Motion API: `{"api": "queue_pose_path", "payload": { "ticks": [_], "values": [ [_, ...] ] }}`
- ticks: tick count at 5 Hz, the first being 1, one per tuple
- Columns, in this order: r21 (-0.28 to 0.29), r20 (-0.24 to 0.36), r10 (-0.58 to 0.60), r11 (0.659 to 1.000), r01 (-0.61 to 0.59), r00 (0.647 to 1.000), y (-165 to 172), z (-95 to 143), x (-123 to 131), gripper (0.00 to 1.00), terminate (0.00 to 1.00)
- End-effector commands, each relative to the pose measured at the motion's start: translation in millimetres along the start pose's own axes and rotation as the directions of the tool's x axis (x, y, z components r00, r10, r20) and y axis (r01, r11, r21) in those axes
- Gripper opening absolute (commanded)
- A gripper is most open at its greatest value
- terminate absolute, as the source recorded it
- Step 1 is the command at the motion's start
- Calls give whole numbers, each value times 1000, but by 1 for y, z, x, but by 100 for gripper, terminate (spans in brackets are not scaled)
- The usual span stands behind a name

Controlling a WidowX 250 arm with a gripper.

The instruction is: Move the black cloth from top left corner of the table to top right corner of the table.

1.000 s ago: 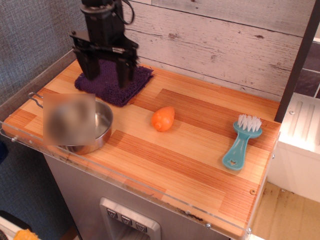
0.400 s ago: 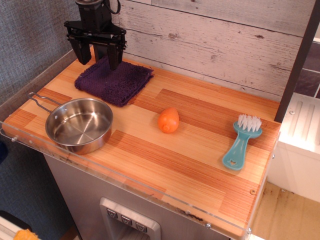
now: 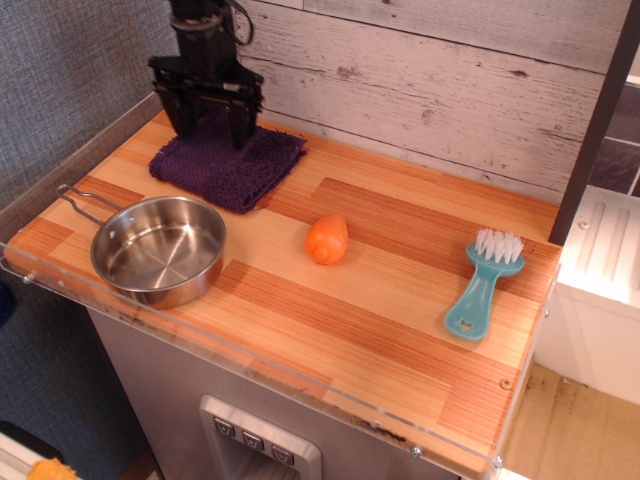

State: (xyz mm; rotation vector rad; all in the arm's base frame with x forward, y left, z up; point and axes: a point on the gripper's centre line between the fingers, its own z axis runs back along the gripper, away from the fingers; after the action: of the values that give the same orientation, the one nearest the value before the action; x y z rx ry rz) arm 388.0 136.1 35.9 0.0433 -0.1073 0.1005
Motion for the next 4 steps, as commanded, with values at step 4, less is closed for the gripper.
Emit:
{"api": "queue_pose_path", "payload": {
  "ticks": [4],
  "values": [
    [-21,-53,-93,996,92,994,-20,-36,-28,100,0]
  ]
}}
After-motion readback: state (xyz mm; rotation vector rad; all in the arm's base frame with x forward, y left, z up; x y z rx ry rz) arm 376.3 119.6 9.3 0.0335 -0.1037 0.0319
